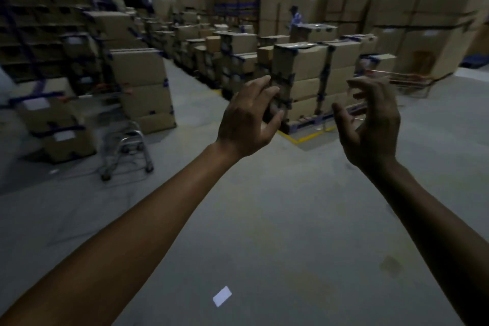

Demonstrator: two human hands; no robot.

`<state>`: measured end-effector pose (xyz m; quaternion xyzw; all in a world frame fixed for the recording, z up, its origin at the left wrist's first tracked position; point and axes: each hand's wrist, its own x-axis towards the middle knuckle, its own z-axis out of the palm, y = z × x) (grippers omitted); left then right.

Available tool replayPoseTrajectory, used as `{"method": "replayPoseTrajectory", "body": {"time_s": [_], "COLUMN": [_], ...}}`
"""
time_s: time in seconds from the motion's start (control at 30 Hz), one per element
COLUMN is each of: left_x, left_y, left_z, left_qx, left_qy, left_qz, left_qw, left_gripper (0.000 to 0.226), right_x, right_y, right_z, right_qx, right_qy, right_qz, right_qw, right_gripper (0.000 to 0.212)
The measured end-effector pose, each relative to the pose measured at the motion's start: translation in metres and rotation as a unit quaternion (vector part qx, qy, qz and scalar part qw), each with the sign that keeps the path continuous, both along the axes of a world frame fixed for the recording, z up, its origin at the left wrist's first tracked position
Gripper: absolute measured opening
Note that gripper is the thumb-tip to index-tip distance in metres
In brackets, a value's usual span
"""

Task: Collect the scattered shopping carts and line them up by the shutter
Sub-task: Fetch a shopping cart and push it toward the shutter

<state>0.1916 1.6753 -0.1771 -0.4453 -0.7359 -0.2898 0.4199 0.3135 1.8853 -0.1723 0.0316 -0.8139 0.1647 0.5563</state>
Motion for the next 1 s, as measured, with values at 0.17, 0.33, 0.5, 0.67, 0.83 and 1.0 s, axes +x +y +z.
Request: {"method": "replayPoseTrajectory", "body": {"time_s": [0.17,0.33,0.5,0.67,0.83,1.0], "left_x": [0.007,0.02,0.039,0.057,0.07,0.079], "left_y": [-0.079,-0.171,-0.248,-0.283,-0.281,-0.237], "left_z": [-0.007,-0.011,-0.005,-0.003,-0.006,-0.003], "left_qx": [-0.009,-0.008,-0.008,-0.009,-0.008,0.012], "left_qy": [-0.001,-0.001,0.002,0.025,0.004,0.007], "left_qz": [0.056,0.118,0.162,0.169,0.138,0.087], "left_qw": [0.998,0.993,0.987,0.985,0.99,0.996], "left_gripper": [0.043,0.041,0.042,0.044,0.047,0.045], "right_x": [-0.019,-0.023,-0.015,0.001,0.03,0.065], "right_y": [-0.071,-0.154,-0.227,-0.265,-0.268,-0.227], "right_z": [-0.009,-0.009,-0.01,-0.01,-0.008,-0.001], "right_qx": [-0.015,-0.022,-0.018,-0.02,-0.017,-0.014], "right_qy": [-0.022,-0.028,-0.018,-0.002,-0.004,0.001], "right_qz": [0.062,0.112,0.143,0.144,0.123,0.084], "right_qw": [0.998,0.993,0.989,0.989,0.992,0.996], "right_gripper": [0.051,0.053,0.054,0.058,0.059,0.06]}}
